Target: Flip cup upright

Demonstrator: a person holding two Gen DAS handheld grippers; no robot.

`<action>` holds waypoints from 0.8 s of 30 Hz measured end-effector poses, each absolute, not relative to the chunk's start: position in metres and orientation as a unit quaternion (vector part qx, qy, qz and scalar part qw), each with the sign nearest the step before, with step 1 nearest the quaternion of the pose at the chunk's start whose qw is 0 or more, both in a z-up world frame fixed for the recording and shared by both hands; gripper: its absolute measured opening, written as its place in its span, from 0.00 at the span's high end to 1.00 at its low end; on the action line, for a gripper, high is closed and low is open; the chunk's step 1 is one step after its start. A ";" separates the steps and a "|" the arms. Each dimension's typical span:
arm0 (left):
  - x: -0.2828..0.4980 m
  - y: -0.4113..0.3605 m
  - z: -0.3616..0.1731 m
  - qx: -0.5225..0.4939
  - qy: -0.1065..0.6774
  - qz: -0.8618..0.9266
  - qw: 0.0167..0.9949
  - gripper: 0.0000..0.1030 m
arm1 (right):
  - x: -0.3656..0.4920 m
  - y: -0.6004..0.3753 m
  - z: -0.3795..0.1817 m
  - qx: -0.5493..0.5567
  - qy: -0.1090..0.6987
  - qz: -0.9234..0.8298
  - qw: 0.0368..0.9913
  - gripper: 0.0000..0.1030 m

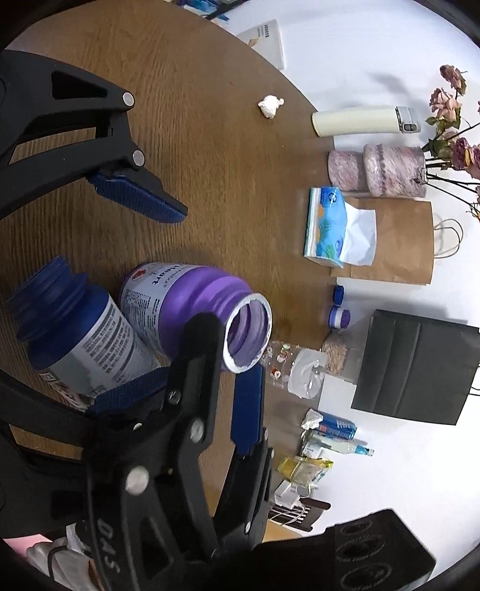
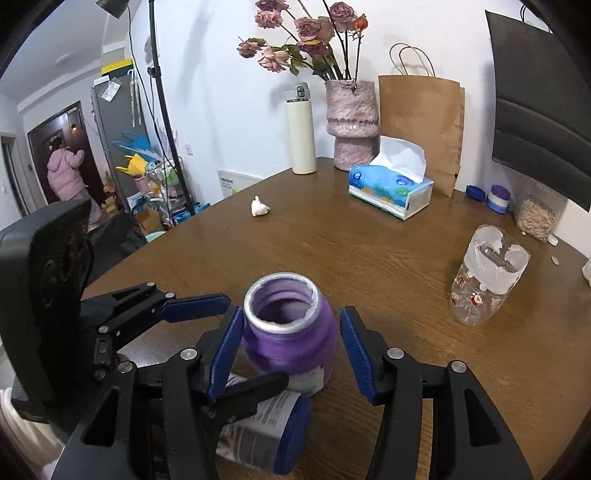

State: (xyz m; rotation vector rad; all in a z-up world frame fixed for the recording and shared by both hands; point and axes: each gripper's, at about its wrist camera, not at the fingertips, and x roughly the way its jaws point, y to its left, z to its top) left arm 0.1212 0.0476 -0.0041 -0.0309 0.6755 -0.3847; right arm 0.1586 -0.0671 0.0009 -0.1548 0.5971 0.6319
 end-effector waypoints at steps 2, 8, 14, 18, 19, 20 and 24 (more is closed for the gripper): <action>0.121 0.049 -0.005 -0.018 0.334 -0.181 0.925 0.25 | 0.155 -0.069 0.001 -0.074 0.289 0.303 0.905 0.42; 0.110 0.056 0.000 -0.027 0.331 -0.167 0.928 0.25 | 0.136 -0.088 0.014 -0.069 0.276 0.287 0.915 0.42; 0.077 0.072 0.022 -0.032 0.311 -0.132 0.941 0.22 | 0.103 -0.133 0.027 -0.065 0.268 0.236 0.932 0.27; 0.046 0.081 0.029 -0.051 0.307 -0.106 0.944 0.16 | 0.076 -0.167 0.026 -0.061 0.269 0.204 0.940 0.27; 0.037 0.080 0.031 -0.048 0.302 -0.104 0.946 0.16 | 0.064 -0.178 0.024 -0.058 0.267 0.193 0.942 0.25; 0.030 0.079 0.032 -0.045 0.297 -0.103 0.948 0.16 | 0.057 -0.185 0.023 -0.054 0.268 0.186 0.944 0.24; 0.003 0.073 0.042 -0.035 0.279 -0.099 0.954 0.12 | 0.022 -0.206 0.024 -0.036 0.258 0.162 0.952 0.23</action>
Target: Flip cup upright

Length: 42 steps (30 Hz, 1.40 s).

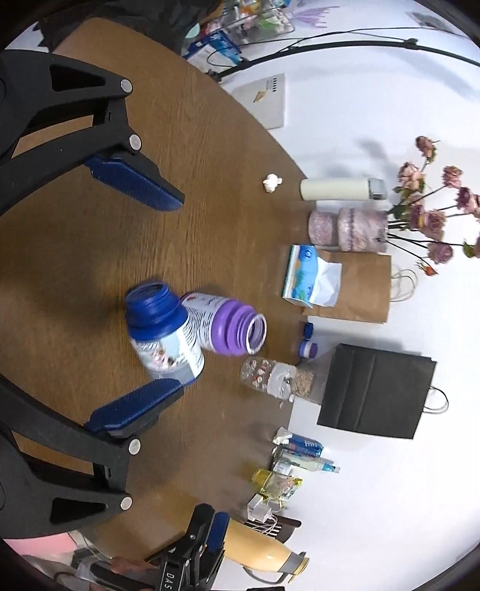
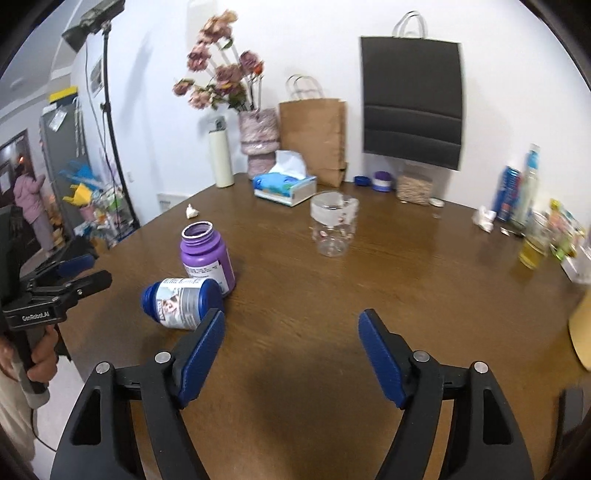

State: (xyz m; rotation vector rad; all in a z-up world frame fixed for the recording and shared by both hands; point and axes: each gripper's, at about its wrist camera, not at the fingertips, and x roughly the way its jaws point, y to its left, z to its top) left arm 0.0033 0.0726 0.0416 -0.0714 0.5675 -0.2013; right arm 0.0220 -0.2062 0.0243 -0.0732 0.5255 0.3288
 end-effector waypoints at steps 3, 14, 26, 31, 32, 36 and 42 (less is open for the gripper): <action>-0.017 0.065 0.052 -0.017 0.269 -0.090 0.959 0.11 | -0.006 -0.214 0.028 -0.023 0.240 0.143 0.960 0.23; -0.166 0.050 0.034 -0.020 0.188 -0.069 0.980 0.00 | -0.152 -0.205 -0.019 -0.059 0.178 0.093 0.978 0.16; -0.195 0.041 0.040 -0.011 0.149 -0.083 0.985 0.00 | -0.177 -0.186 -0.025 -0.067 0.157 0.112 0.979 0.16; -0.200 0.035 0.042 0.001 0.141 -0.094 0.986 0.00 | -0.178 -0.188 -0.026 -0.063 0.156 0.108 0.980 0.16; -0.200 0.035 0.042 0.002 0.140 -0.094 0.986 0.00 | -0.178 -0.190 -0.025 -0.061 0.155 0.107 0.980 0.16; -0.199 0.035 0.042 0.003 0.138 -0.094 0.986 0.00 | -0.178 -0.190 -0.024 -0.061 0.154 0.102 0.981 0.16; -0.201 0.036 0.044 0.005 0.133 -0.096 0.986 0.00 | -0.180 -0.190 -0.023 -0.061 0.150 0.103 0.981 0.16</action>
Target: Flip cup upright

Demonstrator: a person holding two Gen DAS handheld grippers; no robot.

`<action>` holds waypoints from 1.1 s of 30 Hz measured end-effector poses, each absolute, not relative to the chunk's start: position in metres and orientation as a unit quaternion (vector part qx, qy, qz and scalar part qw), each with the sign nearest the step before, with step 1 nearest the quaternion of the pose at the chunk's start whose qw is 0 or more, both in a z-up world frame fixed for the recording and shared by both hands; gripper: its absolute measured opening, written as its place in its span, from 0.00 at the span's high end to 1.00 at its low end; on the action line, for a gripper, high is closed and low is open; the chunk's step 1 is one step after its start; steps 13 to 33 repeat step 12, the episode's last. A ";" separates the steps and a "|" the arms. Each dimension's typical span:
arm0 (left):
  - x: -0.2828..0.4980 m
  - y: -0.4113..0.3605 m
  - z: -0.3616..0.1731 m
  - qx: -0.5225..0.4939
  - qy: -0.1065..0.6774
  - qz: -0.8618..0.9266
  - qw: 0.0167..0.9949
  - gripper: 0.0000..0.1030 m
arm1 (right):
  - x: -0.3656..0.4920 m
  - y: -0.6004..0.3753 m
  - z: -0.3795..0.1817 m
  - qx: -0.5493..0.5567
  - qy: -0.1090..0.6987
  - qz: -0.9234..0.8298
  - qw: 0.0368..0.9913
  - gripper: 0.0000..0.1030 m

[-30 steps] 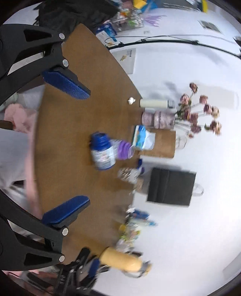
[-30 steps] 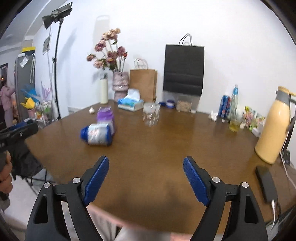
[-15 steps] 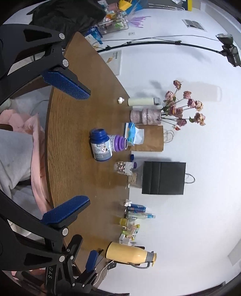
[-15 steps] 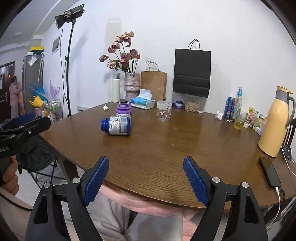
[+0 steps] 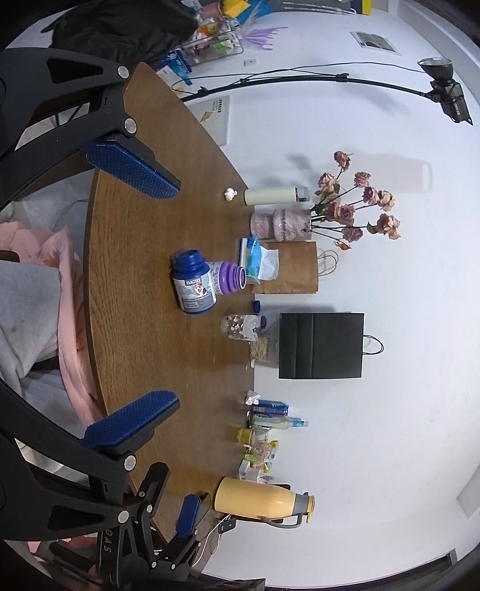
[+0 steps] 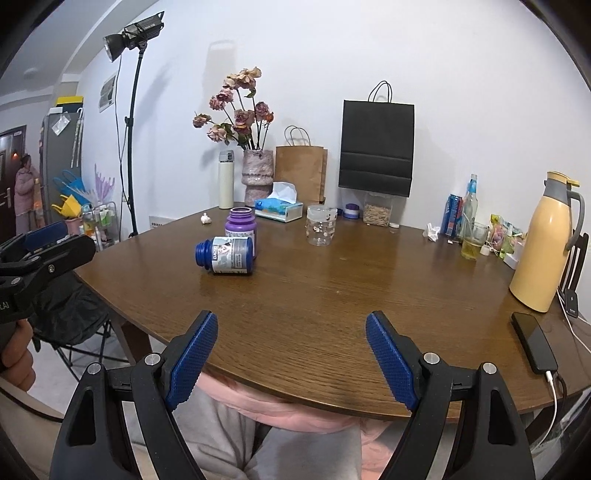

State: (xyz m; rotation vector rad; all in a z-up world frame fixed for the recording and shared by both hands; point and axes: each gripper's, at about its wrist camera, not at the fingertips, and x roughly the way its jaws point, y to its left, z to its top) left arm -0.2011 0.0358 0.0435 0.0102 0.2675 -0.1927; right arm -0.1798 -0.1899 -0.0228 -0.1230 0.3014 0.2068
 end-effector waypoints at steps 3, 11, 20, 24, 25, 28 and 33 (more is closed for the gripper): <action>-0.202 0.036 0.043 0.005 0.133 -0.096 0.986 0.00 | -0.180 -0.189 -0.023 -0.061 0.150 0.102 0.982 0.16; -0.200 0.038 0.045 -0.001 0.135 -0.098 0.986 0.00 | -0.181 -0.189 -0.023 -0.060 0.149 0.101 0.982 0.16; -0.201 0.039 0.046 -0.004 0.129 -0.096 0.987 0.00 | -0.181 -0.188 -0.023 -0.060 0.148 0.101 0.982 0.16; -0.201 0.039 0.046 -0.004 0.129 -0.096 0.987 0.00 | -0.181 -0.188 -0.023 -0.060 0.148 0.101 0.982 0.16; -0.201 0.039 0.046 -0.004 0.129 -0.096 0.987 0.00 | -0.181 -0.188 -0.023 -0.060 0.148 0.101 0.982 0.16; -0.201 0.039 0.046 -0.004 0.129 -0.096 0.987 0.00 | -0.181 -0.188 -0.023 -0.060 0.148 0.101 0.982 0.16; -0.201 0.039 0.046 -0.004 0.129 -0.096 0.987 0.00 | -0.181 -0.188 -0.023 -0.060 0.148 0.101 0.982 0.16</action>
